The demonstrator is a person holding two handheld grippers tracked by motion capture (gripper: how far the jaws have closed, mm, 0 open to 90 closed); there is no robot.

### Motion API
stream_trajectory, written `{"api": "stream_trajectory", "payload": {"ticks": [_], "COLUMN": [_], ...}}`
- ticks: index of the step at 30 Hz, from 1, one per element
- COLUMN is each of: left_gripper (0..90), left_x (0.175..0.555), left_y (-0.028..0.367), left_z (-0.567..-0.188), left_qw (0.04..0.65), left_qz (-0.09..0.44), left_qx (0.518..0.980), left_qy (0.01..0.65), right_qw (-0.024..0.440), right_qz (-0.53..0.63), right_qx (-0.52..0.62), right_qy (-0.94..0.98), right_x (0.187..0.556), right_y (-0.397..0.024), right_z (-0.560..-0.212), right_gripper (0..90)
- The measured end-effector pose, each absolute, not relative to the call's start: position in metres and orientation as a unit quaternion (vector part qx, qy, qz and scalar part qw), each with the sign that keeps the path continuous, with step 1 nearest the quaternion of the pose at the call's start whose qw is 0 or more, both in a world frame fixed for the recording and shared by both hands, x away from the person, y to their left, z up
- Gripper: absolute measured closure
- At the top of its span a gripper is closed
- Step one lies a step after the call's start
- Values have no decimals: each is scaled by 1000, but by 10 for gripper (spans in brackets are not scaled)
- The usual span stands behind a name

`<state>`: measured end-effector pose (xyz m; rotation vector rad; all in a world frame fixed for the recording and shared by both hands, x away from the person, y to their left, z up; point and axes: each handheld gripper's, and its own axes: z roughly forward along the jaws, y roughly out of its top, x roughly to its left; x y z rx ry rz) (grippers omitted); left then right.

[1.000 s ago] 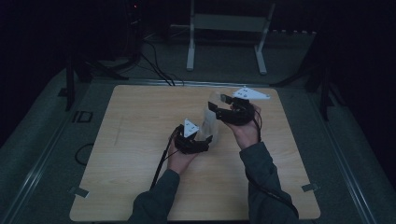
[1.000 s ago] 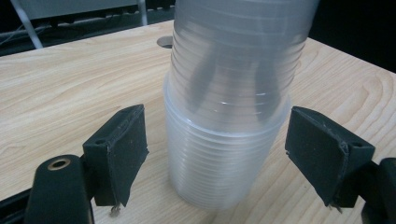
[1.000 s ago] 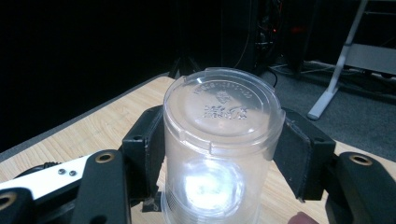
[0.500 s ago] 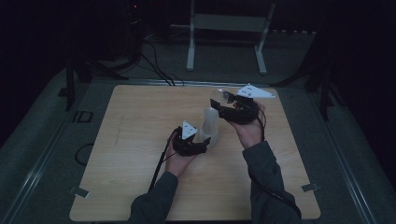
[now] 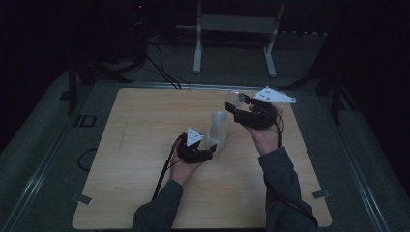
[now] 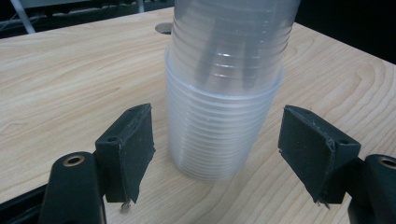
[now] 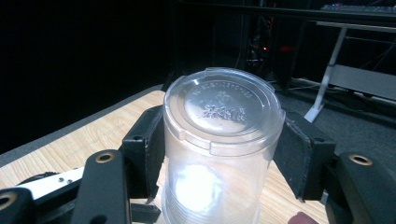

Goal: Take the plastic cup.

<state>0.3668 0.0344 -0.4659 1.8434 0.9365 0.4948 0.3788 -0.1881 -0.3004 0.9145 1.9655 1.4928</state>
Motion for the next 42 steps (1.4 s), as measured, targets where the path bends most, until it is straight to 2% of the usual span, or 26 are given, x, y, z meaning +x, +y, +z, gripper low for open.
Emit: {"api": "stream_trajectory", "payload": {"ticks": [12,14,21,42], "left_gripper": [265,291,298,306], "left_x": [363,362,361,354], "left_y": [40,41,41,39], "left_z": [-467,-467,-467,-468], "left_qw": [484,486,493,486], "left_qz": [203,202,196,196], "left_qx": [760,760,757,767], "left_qy": [383,382,382,369], "right_qw": [260,262,264,255], "right_qz": [541,539,532,513], "right_qx": [355,358,371,396], "right_qy": [717,716,714,718], "right_x": [375,373,370,363], "right_y": [-210,-214,-227,-240], "right_z": [-307,-308,-315,-345], "right_gripper": [387,387,390,391]}}
